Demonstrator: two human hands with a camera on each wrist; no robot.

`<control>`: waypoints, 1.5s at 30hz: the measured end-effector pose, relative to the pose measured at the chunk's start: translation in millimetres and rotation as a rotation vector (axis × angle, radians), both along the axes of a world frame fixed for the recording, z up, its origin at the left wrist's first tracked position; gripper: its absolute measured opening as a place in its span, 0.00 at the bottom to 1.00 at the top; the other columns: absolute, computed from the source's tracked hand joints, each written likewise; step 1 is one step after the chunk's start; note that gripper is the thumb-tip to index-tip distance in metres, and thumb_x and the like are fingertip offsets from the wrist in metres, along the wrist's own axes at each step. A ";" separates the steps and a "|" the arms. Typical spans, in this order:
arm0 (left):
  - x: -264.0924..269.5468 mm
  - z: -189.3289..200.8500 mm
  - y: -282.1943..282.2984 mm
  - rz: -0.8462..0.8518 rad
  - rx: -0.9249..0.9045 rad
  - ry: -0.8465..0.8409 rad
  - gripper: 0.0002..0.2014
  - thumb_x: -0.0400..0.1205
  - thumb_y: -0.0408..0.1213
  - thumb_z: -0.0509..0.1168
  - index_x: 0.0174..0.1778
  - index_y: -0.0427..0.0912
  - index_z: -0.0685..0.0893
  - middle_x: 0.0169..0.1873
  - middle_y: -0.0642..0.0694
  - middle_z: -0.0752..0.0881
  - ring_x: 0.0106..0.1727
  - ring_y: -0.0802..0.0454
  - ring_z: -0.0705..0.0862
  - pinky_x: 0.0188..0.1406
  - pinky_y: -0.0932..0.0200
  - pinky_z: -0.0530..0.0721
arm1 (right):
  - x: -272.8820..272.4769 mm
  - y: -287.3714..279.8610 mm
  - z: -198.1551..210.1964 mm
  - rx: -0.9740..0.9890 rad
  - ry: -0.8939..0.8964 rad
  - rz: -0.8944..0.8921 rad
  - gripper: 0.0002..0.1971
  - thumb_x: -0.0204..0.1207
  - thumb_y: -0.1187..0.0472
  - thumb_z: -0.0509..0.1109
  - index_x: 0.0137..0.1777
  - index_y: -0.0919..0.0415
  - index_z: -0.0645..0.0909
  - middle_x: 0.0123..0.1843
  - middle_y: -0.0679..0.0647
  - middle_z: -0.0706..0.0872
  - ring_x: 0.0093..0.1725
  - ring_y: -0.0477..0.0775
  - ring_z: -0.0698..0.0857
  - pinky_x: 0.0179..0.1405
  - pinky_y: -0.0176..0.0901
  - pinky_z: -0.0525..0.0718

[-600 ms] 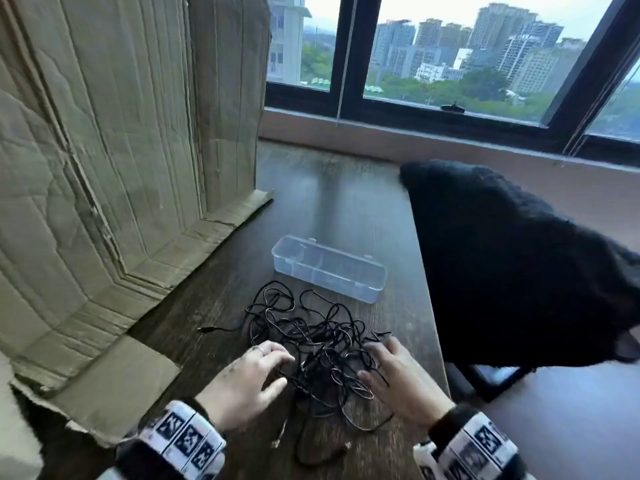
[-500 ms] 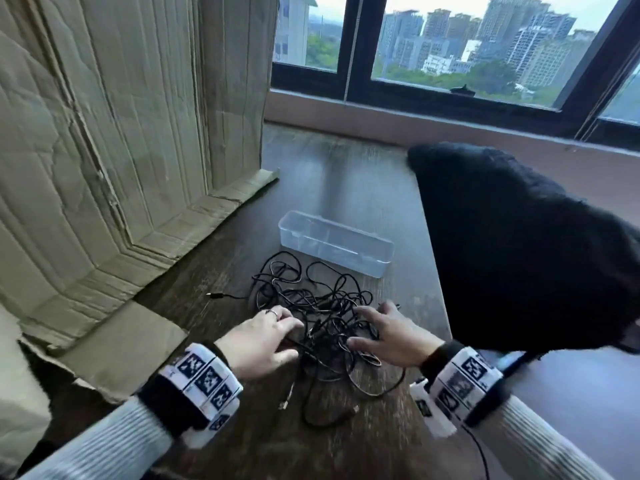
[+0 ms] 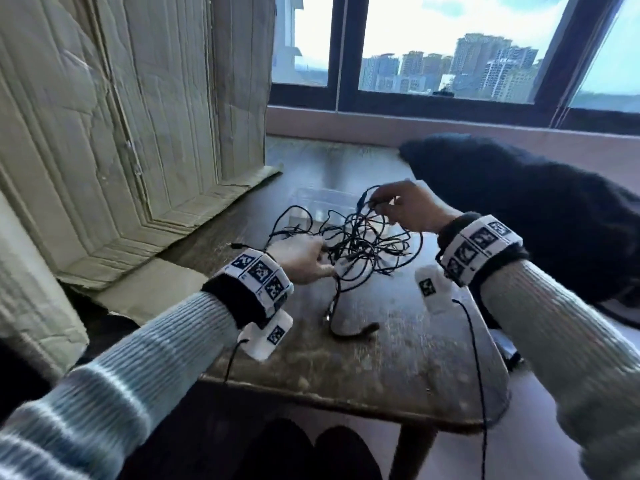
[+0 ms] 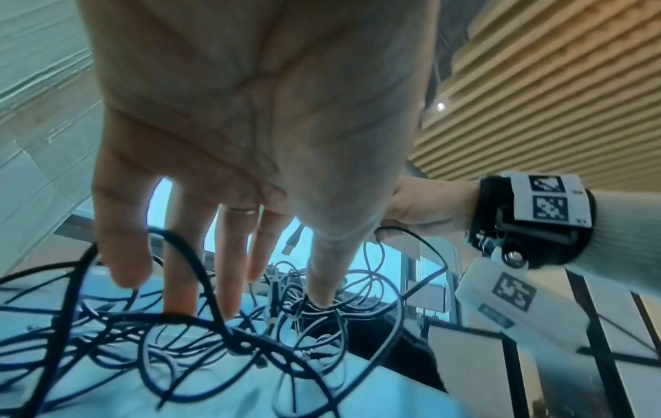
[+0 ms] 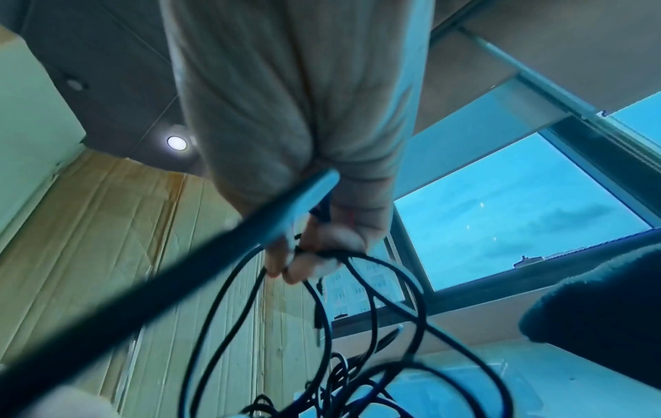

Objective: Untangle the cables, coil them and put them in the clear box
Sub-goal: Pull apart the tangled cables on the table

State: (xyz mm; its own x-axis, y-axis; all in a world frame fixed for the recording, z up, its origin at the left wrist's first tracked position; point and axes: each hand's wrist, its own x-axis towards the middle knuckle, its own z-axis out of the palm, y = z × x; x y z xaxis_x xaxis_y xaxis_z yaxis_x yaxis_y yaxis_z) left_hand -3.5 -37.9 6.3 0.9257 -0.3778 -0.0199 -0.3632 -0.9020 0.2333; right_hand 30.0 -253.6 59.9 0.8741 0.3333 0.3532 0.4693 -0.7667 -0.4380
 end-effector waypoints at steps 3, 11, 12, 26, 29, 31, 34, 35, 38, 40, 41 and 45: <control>3.2 14.3 -7.2 0.019 -0.177 -0.074 0.27 0.81 0.53 0.65 0.73 0.45 0.73 0.62 0.51 0.85 0.62 0.50 0.82 0.56 0.60 0.77 | -4.6 0.8 10.0 0.052 -0.026 -0.001 0.07 0.76 0.70 0.70 0.51 0.68 0.87 0.40 0.54 0.84 0.26 0.25 0.79 0.29 0.21 0.76; 52.9 15.0 -46.9 -0.035 -0.243 -0.090 0.16 0.77 0.55 0.66 0.57 0.52 0.81 0.47 0.56 0.88 0.47 0.55 0.87 0.51 0.48 0.85 | 25.5 -4.6 -21.5 0.211 0.023 -0.009 0.08 0.73 0.67 0.73 0.44 0.52 0.87 0.37 0.42 0.86 0.30 0.35 0.81 0.31 0.24 0.74; 60.4 17.9 -50.0 -0.057 -0.273 -0.061 0.09 0.80 0.50 0.66 0.51 0.50 0.84 0.43 0.55 0.89 0.45 0.55 0.87 0.50 0.50 0.86 | 29.9 -7.4 -24.7 0.219 0.025 -0.019 0.07 0.73 0.67 0.73 0.44 0.53 0.87 0.37 0.43 0.86 0.31 0.36 0.82 0.32 0.25 0.74; 165.5 128.5 -45.3 0.087 -0.815 -0.032 0.11 0.87 0.39 0.59 0.42 0.43 0.84 0.30 0.50 0.78 0.28 0.55 0.77 0.20 0.64 0.79 | 105.0 -28.6 63.6 0.186 -0.206 -0.158 0.04 0.74 0.62 0.74 0.39 0.61 0.88 0.36 0.57 0.90 0.37 0.56 0.90 0.46 0.53 0.89; 162.4 118.2 -32.0 0.306 -0.802 -0.239 0.12 0.86 0.43 0.60 0.46 0.45 0.87 0.37 0.50 0.85 0.27 0.56 0.76 0.21 0.64 0.74 | 99.2 -27.5 64.1 0.405 -0.235 -0.184 0.07 0.76 0.64 0.72 0.36 0.57 0.85 0.36 0.58 0.90 0.37 0.56 0.90 0.43 0.51 0.90; 159.0 110.0 -19.8 0.351 -0.513 -0.188 0.12 0.85 0.43 0.61 0.48 0.45 0.89 0.41 0.54 0.85 0.31 0.57 0.79 0.24 0.66 0.73 | 89.1 -23.7 66.1 0.617 -0.196 -0.153 0.09 0.75 0.66 0.73 0.35 0.56 0.84 0.35 0.57 0.89 0.36 0.56 0.91 0.35 0.44 0.88; 145.6 105.5 -6.3 0.232 -0.060 0.054 0.14 0.83 0.38 0.65 0.60 0.36 0.86 0.45 0.45 0.86 0.37 0.53 0.81 0.25 0.70 0.79 | 74.1 -10.2 67.9 0.756 -0.161 -0.065 0.04 0.73 0.67 0.76 0.38 0.61 0.85 0.38 0.62 0.90 0.37 0.60 0.92 0.36 0.45 0.89; 139.8 105.7 -5.2 0.189 -0.010 0.050 0.17 0.82 0.34 0.65 0.66 0.34 0.82 0.50 0.41 0.85 0.43 0.50 0.83 0.32 0.71 0.81 | 70.2 -4.4 66.8 0.736 -0.147 -0.038 0.04 0.73 0.68 0.76 0.38 0.61 0.86 0.38 0.62 0.90 0.37 0.61 0.92 0.38 0.48 0.90; 122.2 101.0 -19.6 -0.074 -0.398 0.125 0.30 0.80 0.28 0.62 0.80 0.38 0.63 0.71 0.36 0.74 0.58 0.48 0.80 0.57 0.58 0.82 | 63.9 11.2 63.3 0.645 -0.120 -0.006 0.06 0.72 0.67 0.77 0.37 0.58 0.86 0.39 0.60 0.90 0.38 0.60 0.91 0.40 0.53 0.91; 105.4 94.6 -39.3 -0.272 -0.599 0.213 0.34 0.80 0.39 0.67 0.80 0.40 0.60 0.75 0.39 0.71 0.63 0.47 0.77 0.65 0.50 0.79 | 59.2 16.3 63.4 0.609 -0.136 0.004 0.04 0.72 0.67 0.77 0.38 0.59 0.87 0.40 0.60 0.90 0.39 0.59 0.91 0.39 0.52 0.91; 100.9 87.1 -47.8 -0.305 -0.610 0.209 0.40 0.76 0.46 0.72 0.80 0.41 0.60 0.75 0.43 0.73 0.67 0.48 0.77 0.69 0.48 0.77 | 56.5 15.4 64.9 0.619 -0.143 0.016 0.02 0.72 0.68 0.77 0.40 0.61 0.87 0.40 0.60 0.90 0.38 0.57 0.91 0.37 0.50 0.91; 107.3 54.1 -64.4 -0.279 -0.499 0.062 0.28 0.68 0.46 0.79 0.63 0.51 0.78 0.64 0.49 0.83 0.56 0.54 0.86 0.57 0.57 0.85 | 47.9 -3.3 78.5 0.701 -0.178 0.031 0.01 0.74 0.70 0.75 0.42 0.67 0.87 0.40 0.62 0.89 0.35 0.57 0.91 0.32 0.46 0.90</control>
State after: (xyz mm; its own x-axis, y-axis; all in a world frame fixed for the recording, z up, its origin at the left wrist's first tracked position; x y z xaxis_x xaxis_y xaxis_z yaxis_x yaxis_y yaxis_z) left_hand 103.8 -102.3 60.4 0.7923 -0.5853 0.1722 -0.5435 -0.5489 0.6350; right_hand 77.9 -257.0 138.4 0.7774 -0.0002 0.6290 0.5961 -0.3192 -0.7368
